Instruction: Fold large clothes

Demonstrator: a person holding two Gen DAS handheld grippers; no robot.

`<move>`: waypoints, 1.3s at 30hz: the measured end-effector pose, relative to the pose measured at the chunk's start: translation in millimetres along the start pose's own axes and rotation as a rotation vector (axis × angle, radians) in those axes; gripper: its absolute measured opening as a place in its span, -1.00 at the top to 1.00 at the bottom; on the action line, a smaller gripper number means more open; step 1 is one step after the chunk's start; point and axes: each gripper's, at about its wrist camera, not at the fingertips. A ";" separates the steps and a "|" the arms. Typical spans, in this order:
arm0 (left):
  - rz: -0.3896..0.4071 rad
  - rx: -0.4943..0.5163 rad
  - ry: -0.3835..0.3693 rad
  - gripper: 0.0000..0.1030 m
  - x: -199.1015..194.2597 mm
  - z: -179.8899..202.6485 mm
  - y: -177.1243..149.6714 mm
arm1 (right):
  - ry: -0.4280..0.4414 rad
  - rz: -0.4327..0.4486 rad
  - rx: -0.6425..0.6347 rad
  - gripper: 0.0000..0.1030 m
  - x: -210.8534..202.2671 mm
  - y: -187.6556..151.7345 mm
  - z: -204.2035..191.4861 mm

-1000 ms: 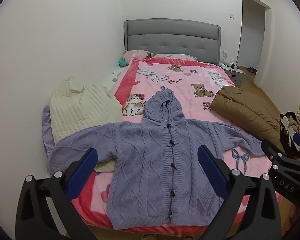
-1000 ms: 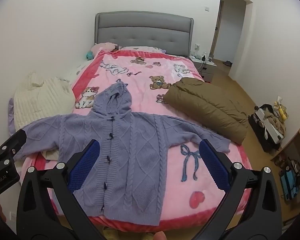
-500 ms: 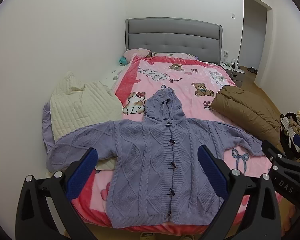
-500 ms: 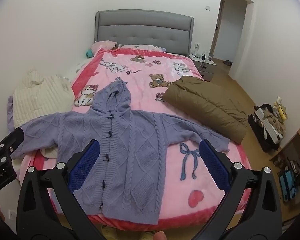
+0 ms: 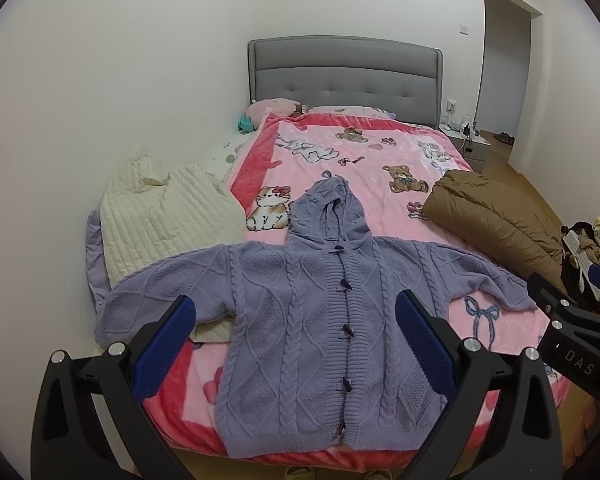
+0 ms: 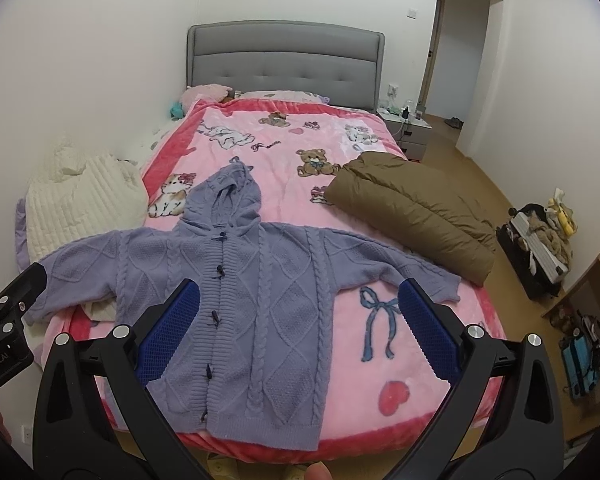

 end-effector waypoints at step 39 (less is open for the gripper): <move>0.023 0.026 -0.001 -0.91 -1.6 12.8 -1.2 | 0.005 0.013 -0.008 -0.85 0.1 0.0 0.2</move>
Point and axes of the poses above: each gripper's, at about its wrist camera, not at the fingertips, and x roughly the way its jaws point, z to its right, y to its top, and after that the axes turned 7 degrees about z, right-handed
